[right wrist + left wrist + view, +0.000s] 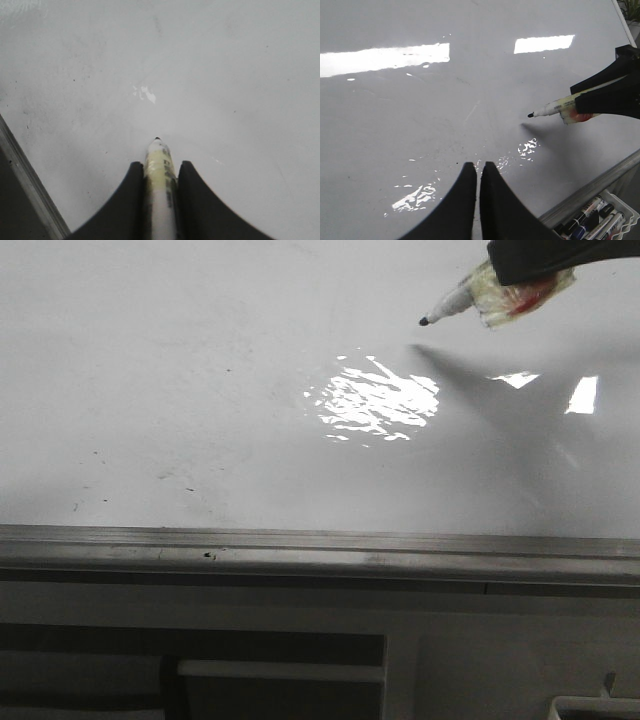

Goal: Write number 5 on whiteboard

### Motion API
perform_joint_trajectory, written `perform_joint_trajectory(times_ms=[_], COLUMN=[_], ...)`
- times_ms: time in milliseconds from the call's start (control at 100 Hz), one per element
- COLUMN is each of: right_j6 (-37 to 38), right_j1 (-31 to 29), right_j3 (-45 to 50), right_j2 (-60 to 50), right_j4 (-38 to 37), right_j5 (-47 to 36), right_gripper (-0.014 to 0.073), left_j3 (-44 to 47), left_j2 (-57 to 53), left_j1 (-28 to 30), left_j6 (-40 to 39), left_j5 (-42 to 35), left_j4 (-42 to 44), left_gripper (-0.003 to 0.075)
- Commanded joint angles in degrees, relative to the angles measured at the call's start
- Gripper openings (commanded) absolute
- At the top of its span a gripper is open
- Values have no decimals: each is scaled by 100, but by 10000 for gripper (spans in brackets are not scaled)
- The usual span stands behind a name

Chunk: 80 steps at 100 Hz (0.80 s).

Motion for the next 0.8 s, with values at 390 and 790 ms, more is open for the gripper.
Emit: perform_joint_trajectory(times_ms=[390,790], right_j6=[-59,81], right_j1=[17,17], right_j3=[-208,241], right_j2=[241,241], right_j4=[24,128], right_j5=[-498,-34], right_gripper=[-50,-42], left_j3=[-159,-159], left_j2=[21,21], left_j1=[-1,-1], left_j6=[-10,-10], left_j5=[-355,-347], left_j4=[-27,-27], left_gripper=[-20,-20])
